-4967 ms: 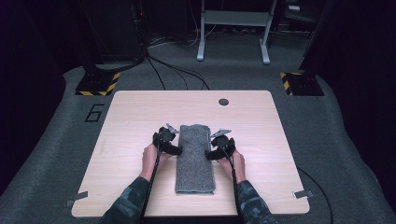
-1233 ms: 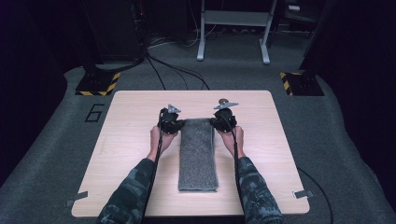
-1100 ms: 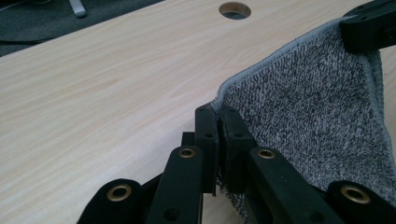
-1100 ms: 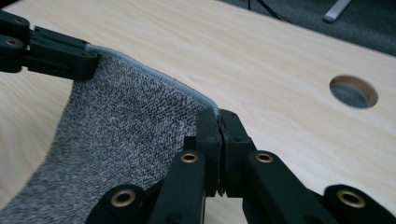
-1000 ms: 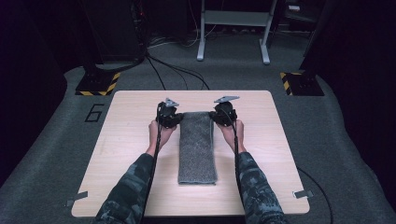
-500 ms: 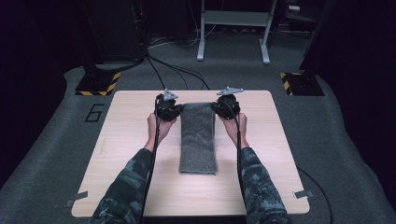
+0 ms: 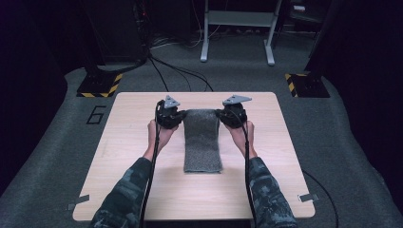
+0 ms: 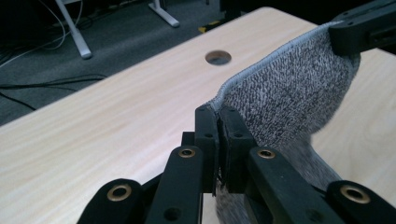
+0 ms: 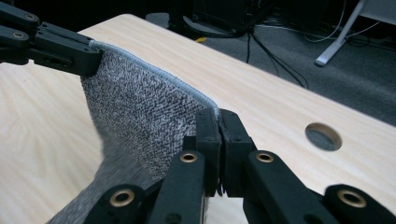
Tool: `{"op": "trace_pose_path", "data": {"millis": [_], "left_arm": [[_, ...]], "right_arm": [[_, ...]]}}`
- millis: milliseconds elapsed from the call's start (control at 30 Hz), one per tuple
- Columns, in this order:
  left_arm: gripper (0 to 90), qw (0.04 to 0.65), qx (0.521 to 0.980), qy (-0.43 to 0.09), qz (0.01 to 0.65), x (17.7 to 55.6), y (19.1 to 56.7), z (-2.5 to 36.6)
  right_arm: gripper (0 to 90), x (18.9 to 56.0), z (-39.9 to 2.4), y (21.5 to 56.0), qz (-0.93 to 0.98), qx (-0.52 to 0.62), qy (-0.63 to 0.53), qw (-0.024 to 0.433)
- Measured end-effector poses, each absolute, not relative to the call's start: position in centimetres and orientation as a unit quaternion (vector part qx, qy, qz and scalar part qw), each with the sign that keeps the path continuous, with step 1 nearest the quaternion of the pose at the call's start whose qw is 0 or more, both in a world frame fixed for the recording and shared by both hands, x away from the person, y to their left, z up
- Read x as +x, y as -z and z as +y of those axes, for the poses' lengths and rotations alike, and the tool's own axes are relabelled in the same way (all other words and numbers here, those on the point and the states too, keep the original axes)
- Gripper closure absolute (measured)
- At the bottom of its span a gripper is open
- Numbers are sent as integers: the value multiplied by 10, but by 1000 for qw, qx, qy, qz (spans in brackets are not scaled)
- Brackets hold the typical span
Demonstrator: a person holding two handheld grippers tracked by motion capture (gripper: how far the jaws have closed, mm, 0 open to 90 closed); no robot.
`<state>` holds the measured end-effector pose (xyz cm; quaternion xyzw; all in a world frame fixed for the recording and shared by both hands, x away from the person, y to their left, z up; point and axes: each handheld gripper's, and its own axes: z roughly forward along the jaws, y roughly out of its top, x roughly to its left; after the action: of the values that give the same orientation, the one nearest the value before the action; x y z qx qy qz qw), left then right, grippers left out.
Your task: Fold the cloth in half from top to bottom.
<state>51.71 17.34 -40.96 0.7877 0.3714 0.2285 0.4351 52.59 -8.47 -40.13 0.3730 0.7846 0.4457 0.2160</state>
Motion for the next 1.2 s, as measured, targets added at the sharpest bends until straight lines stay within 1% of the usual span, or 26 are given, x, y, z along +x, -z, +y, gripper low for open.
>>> {"op": "trace_pose_path", "data": {"millis": [267,533,733,900,967,1133,1200], "left_arm": [[867,430,803,-212,354,494,426,175],[849,416,826,-169,341,475,445,179],[848,419,827,-146,345,466,463,176],[850,427,824,-139,346,459,468,178],[850,422,829,-136,340,457,468,178],[815,419,835,-120,336,448,477,177],[796,421,832,-114,343,445,483,178]], "right_arm": [[880,503,-91,423,788,372,-451,191],[878,477,-93,444,799,366,-442,177],[878,467,-92,463,801,378,-436,159],[878,456,-97,469,799,382,-438,153],[878,452,-98,470,801,380,-435,155],[876,442,-98,476,811,373,-423,156],[874,439,-100,479,810,375,-426,146]]}}
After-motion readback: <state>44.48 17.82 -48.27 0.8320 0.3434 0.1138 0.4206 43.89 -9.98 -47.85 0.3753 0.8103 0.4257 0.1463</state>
